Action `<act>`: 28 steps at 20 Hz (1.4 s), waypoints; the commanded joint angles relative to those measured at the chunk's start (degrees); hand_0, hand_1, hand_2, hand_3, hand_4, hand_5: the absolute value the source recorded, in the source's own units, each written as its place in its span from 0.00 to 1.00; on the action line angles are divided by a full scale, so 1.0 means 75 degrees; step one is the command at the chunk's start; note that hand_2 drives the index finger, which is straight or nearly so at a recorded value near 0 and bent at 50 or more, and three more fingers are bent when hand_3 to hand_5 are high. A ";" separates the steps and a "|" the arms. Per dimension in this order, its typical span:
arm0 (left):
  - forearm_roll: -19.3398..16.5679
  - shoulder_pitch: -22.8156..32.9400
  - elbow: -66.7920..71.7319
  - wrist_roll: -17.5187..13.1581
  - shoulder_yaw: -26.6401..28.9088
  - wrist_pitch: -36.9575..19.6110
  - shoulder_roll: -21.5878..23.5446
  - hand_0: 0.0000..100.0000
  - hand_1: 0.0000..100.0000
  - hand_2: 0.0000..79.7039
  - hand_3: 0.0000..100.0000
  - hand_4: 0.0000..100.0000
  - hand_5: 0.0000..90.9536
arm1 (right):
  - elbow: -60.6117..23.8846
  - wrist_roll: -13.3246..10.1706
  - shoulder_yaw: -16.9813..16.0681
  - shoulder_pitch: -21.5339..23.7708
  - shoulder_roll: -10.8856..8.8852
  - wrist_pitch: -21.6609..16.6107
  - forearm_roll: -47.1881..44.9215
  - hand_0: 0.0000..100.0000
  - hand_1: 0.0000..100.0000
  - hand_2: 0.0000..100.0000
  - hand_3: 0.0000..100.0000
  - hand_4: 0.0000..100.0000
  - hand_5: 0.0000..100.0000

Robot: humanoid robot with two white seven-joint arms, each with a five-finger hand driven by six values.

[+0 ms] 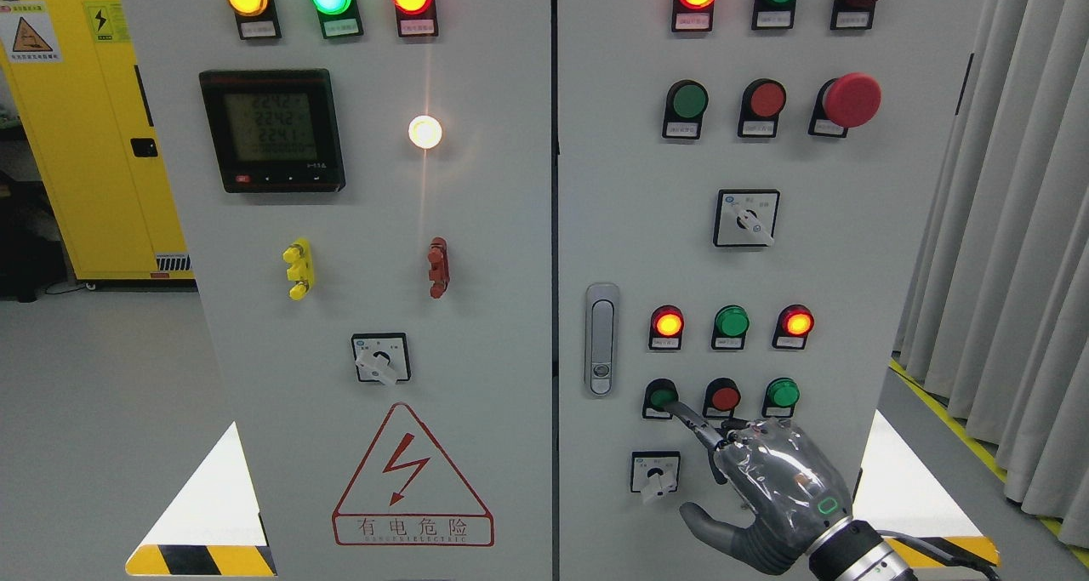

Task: Press green start button

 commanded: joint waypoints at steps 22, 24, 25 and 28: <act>0.0000 -0.0222 -0.0211 -0.0005 -0.0010 0.0006 0.0000 0.12 0.56 0.00 0.00 0.00 0.00 | -0.1475 0.1305 0.0366 0.2533 0.0022 0.1496 -0.8542 0.39 0.57 0.00 0.32 0.34 0.27; 0.0000 -0.0222 -0.0211 -0.0005 -0.0010 0.0006 0.0000 0.12 0.56 0.00 0.00 0.00 0.00 | -0.1663 0.1306 0.0577 0.2581 -0.0013 0.2083 -0.9550 0.29 0.46 0.00 0.10 0.18 0.07; 0.0000 -0.0222 -0.0211 -0.0005 0.0001 0.0006 0.0000 0.12 0.56 0.00 0.00 0.00 0.00 | -0.1710 0.1306 0.0578 0.2592 -0.0013 0.2248 -0.9903 0.28 0.45 0.00 0.06 0.14 0.04; 0.0000 -0.0222 -0.0211 -0.0005 0.0001 0.0006 0.0000 0.12 0.56 0.00 0.00 0.00 0.00 | -0.1757 0.1306 0.0555 0.2604 -0.0013 0.2425 -1.0269 0.24 0.36 0.00 0.00 0.00 0.00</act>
